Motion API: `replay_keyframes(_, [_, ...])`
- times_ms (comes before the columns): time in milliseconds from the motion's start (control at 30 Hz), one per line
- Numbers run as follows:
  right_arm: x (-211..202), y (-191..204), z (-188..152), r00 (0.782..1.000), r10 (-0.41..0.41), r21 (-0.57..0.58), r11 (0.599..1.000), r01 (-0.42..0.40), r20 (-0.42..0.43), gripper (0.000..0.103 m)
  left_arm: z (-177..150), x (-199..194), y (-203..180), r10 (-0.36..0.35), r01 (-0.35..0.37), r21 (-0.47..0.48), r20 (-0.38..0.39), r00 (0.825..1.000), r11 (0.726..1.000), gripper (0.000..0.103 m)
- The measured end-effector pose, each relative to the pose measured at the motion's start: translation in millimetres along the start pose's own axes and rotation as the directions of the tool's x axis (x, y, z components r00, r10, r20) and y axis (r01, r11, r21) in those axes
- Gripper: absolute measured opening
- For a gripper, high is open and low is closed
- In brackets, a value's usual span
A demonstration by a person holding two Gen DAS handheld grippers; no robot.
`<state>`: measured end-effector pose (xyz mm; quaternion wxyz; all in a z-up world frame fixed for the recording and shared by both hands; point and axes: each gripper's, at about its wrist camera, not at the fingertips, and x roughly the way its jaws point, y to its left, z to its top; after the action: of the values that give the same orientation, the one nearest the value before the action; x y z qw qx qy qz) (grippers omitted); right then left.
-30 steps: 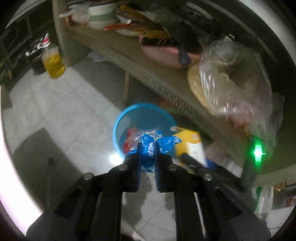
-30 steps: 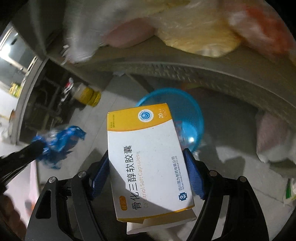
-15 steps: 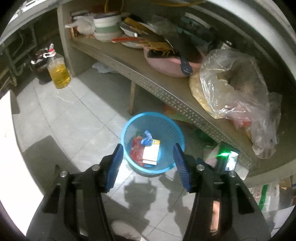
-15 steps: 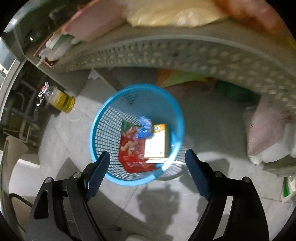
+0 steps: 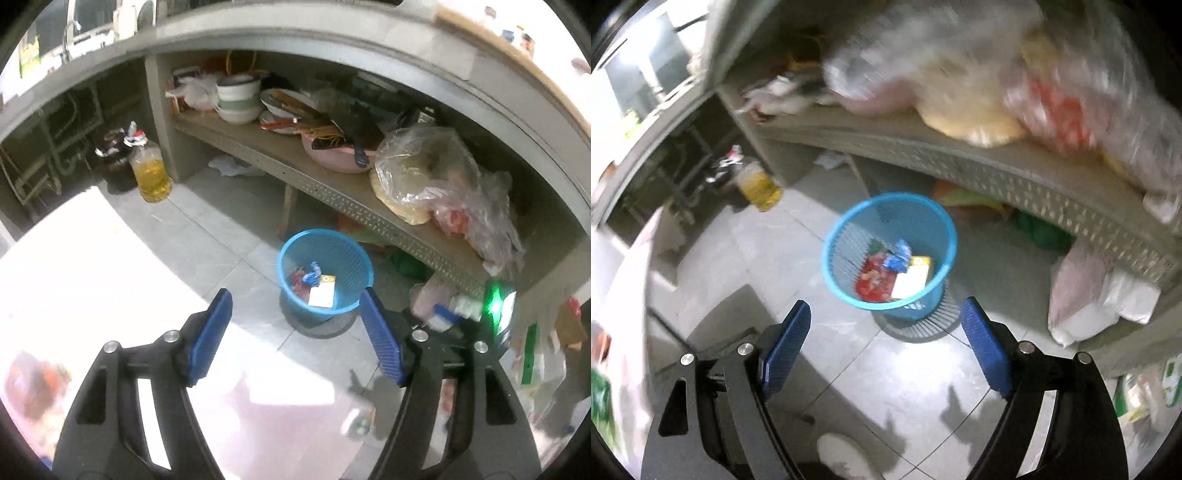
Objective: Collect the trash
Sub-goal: 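Bring both open tools back over the table items, then close the right tool on the green bottle while the left tool closes on the blue toothpaste box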
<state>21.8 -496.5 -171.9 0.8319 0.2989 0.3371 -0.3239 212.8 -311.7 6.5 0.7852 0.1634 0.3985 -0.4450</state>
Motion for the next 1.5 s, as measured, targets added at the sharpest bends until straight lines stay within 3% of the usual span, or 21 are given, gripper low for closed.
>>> replay_keyframes(133, [-49.9,25.3,2.8,0.997,0.076,-0.066,0.995,-0.073,0.034,0.083,-30.1,-48.4,16.0,0.030,-0.030,-0.008,0.035,0.999,1.000,0.075])
replay_keyframes(333, [-91.8,65.9,2.8,0.983,0.185,-0.151,0.971,-0.183,-0.001,0.086,-85.6,-109.4,50.4,0.095,-0.082,-0.122,0.104,0.990,0.989,0.079])
replay_keyframes(533, [-120.3,112.8,-7.4,0.961,0.274,-0.241,0.931,-0.273,-0.029,0.088,-146.4,-155.9,86.4,0.203,-0.168,-0.249,0.118,0.972,0.954,0.079])
replay_keyframes(700, [-134.7,155.6,-21.8,0.926,0.364,-0.316,0.871,-0.376,-0.096,0.089,-194.6,-186.5,112.3,0.288,-0.241,-0.332,0.101,0.952,0.912,0.079])
replay_keyframes(800, [-137.5,183.1,-34.4,0.895,0.413,-0.338,0.829,-0.446,-0.168,0.089,-219.6,-203.1,126.1,0.346,-0.291,-0.378,0.084,0.935,0.879,0.079])
replay_keyframes(933, [-137.1,217.0,-52.0,0.834,0.477,-0.317,0.774,-0.548,-0.278,0.089,-249.1,-219.9,142.3,0.410,-0.348,-0.420,0.064,0.910,0.838,0.079])
replay_keyframes(1133, [-118.7,277.9,-96.5,0.700,0.526,-0.229,0.696,-0.681,-0.483,0.089,-273.2,-218.8,158.1,0.471,-0.422,-0.439,0.003,0.882,0.793,0.079])
replay_keyframes(1200, [-112.3,294.9,-109.5,0.666,0.523,-0.211,0.680,-0.702,-0.533,0.089,-280.3,-218.3,165.7,0.485,-0.441,-0.443,-0.015,0.874,0.780,0.079])
replay_keyframes(1333, [-101.0,318.5,-128.3,0.629,0.499,-0.192,0.672,-0.715,-0.596,0.089,-288.9,-206.2,182.6,0.486,-0.457,-0.453,-0.059,0.872,0.766,0.079])
replay_keyframes(1467, [-89.4,333.7,-136.9,0.605,0.484,-0.152,0.688,-0.710,-0.633,0.089,-297.6,-191.7,201.7,0.512,-0.512,-0.453,-0.135,0.849,0.730,0.073])
replay_keyframes(1500, [-86.4,336.1,-138.3,0.594,0.487,-0.133,0.691,-0.710,-0.640,0.089,-300.3,-188.5,206.4,0.505,-0.513,-0.458,-0.150,0.850,0.727,0.071])
